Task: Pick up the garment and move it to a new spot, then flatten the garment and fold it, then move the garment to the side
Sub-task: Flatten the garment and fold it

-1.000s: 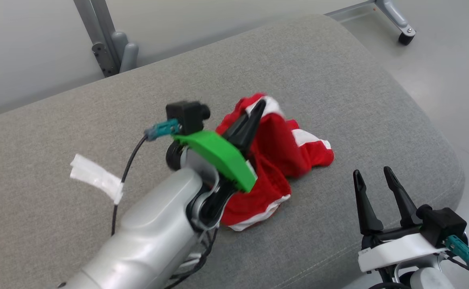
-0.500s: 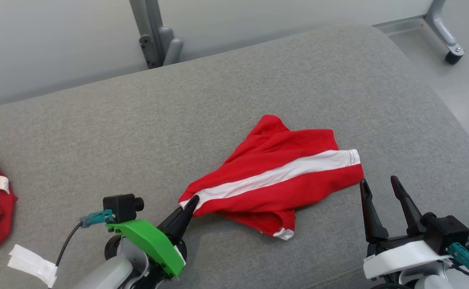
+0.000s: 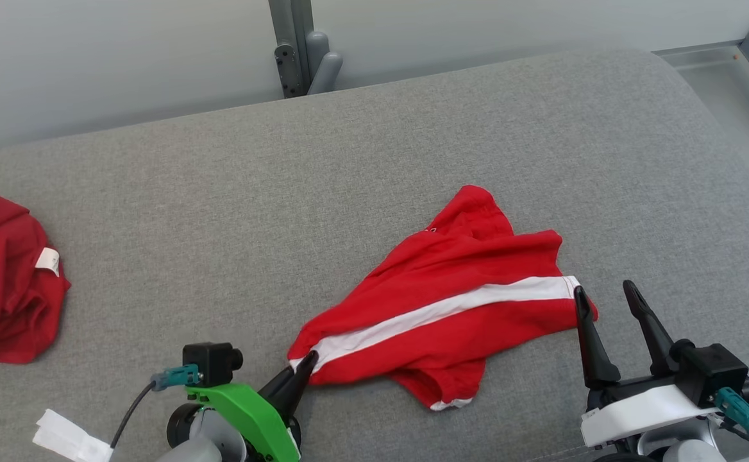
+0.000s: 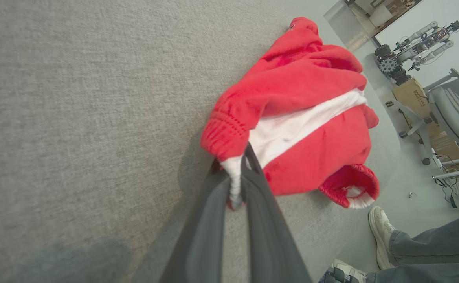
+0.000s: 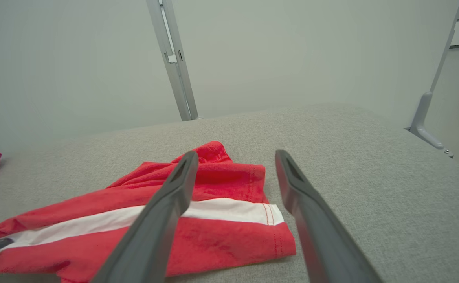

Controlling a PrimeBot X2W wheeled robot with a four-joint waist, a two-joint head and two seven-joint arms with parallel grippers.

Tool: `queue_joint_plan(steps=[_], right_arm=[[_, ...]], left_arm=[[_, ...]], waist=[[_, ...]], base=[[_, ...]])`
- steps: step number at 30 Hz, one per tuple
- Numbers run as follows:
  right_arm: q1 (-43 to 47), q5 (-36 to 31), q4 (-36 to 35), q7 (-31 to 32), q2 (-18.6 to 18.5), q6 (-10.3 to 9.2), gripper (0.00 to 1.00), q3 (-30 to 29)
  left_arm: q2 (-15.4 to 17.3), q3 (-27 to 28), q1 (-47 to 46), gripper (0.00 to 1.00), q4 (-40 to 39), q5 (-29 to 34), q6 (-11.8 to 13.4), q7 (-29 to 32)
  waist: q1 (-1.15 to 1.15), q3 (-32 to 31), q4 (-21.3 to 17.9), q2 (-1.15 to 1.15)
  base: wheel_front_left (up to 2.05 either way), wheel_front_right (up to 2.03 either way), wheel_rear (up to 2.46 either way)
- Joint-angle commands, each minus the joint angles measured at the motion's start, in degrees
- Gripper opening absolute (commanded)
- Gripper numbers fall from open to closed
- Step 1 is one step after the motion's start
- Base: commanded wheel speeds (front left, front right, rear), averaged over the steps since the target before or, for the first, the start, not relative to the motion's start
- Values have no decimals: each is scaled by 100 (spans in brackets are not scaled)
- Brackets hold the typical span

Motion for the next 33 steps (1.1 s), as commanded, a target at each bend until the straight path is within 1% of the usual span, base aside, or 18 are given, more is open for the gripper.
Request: queue_joint_plan(steps=[1,2,3,6,8,11,14,16,18,20,23,27,30,33], right_arm=[[37,-21,9,-17,-34,0,100,-12],[39,-22,14,-17,-33,0,100,-14],[42,-23,20,-17,-33,0,100,-17],[75,-28,24,-17,-33,0,100,-32],[112,-40,19,-17,-34,0,100,-42],[144,-46,-33,-17,-54,0,100,-79],[235,-61,-112,-17,-73,0,100,-133],[296,-89,-168,-17,-96,0,100,-202],[328,-137,-262,-17,-121,0,100,-285],[391,-182,-344,-17,-135,0,100,-395],[509,-236,-425,-17,-174,0,100,-612],[614,-317,-417,-17,-241,0,100,-815],[659,-375,-389,-17,-260,0,100,-945],[702,-426,-361,-17,-243,0,100,-1059]], left_arm=[[-5,-52,58,36,45,152,-23,-31],[-2,-71,49,63,76,166,-33,-54],[-11,-73,53,100,101,185,-42,-71],[-58,-54,118,100,121,198,-48,-121],[-52,-38,138,100,116,299,18,-170],[-19,73,227,100,39,540,216,-264],[26,343,432,100,-141,830,512,-305],[42,691,639,100,-394,1127,733,-300],[33,1168,950,100,-696,1531,972,-298],[-17,1695,1274,100,-1050,2062,1200,-298],[-157,2384,1801,100,-1534,2982,1435,-293],[-363,2928,2334,100,-1820,3903,1396,-292],[-566,3382,2695,100,-1952,4407,1254,-292],[-750,3840,2925,100,-2007,4785,1039,-293]], waist=[[0,3,8,0],[0,-1,11,0],[0,-10,15,0],[0,-47,27,0],[0,-86,38,0],[0,-159,60,0],[0,-253,86,0],[0,-324,114,0],[0,-359,144,0],[0,-398,192,0],[0,-471,300,0],[0,-518,415,0],[0,-554,471,0],[0,-586,515,0]], base=[[0,0,0],[0,0,0],[0,0,0],[0,0,0],[0,0,0],[0,0,0],[0,0,0],[0,0,0],[0,0,0],[0,0,0],[0,0,0],[0,0,0],[0,0,0],[0,0,0]])
